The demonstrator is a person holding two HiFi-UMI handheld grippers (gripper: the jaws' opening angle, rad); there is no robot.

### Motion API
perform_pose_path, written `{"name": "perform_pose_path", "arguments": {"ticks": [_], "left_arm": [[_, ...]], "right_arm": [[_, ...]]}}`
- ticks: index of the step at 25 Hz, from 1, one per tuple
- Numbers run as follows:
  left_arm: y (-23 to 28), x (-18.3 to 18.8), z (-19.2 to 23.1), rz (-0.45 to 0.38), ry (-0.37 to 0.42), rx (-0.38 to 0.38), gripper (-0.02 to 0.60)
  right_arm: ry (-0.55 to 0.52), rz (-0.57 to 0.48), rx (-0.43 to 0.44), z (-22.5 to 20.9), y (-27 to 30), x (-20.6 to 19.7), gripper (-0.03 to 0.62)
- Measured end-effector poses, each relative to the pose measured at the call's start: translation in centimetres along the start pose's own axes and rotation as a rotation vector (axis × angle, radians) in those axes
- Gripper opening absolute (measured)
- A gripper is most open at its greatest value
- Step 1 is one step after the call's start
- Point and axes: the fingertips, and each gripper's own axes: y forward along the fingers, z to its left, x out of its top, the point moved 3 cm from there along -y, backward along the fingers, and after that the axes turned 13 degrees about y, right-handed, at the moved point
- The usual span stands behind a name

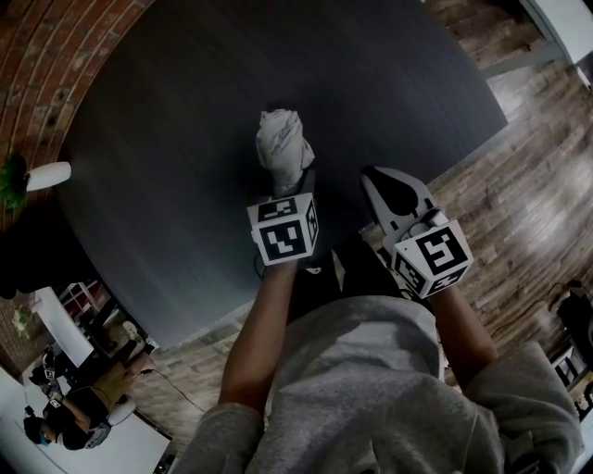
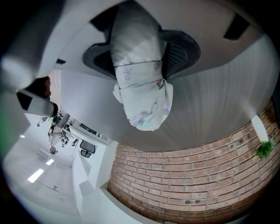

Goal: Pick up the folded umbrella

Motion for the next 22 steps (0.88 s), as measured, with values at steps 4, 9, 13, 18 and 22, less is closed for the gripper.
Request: {"name": "perform_pose_path", "arguments": {"ticks": [4,9,13,18,22], "left_arm": [[-0.3,-0.2,0.1,-0.009,-0.024,-0.023,0.296],[-1.1,-0.7,0.1,0.001,-0.048,-0.057,0.295],[-1.9,-1.5,0.0,0.002,-0.078,-0.074,0.293],[-3.6,-1.1,0.1,-0.038,-0.106,-0.072,0.293],[-5.2,0.3,0.5,-0.087,-0.120,-0.066,0.293]], "right_arm": [[-0.015,-0.020,-0.006,0.4,-0.7,0.8,0.032],[-0.036,-0.040,-0.017,1.3,-1.7,1.9,0.032],[-0.058,-0.053,-0.024,1.8,-2.4,2.5,0.032],[-0.075,-0.064,-0.026,2.2,-3.7,3.1,0.032],[-0.098,-0.073,-0.016,2.7,-4.4,3.7,0.032]]}}
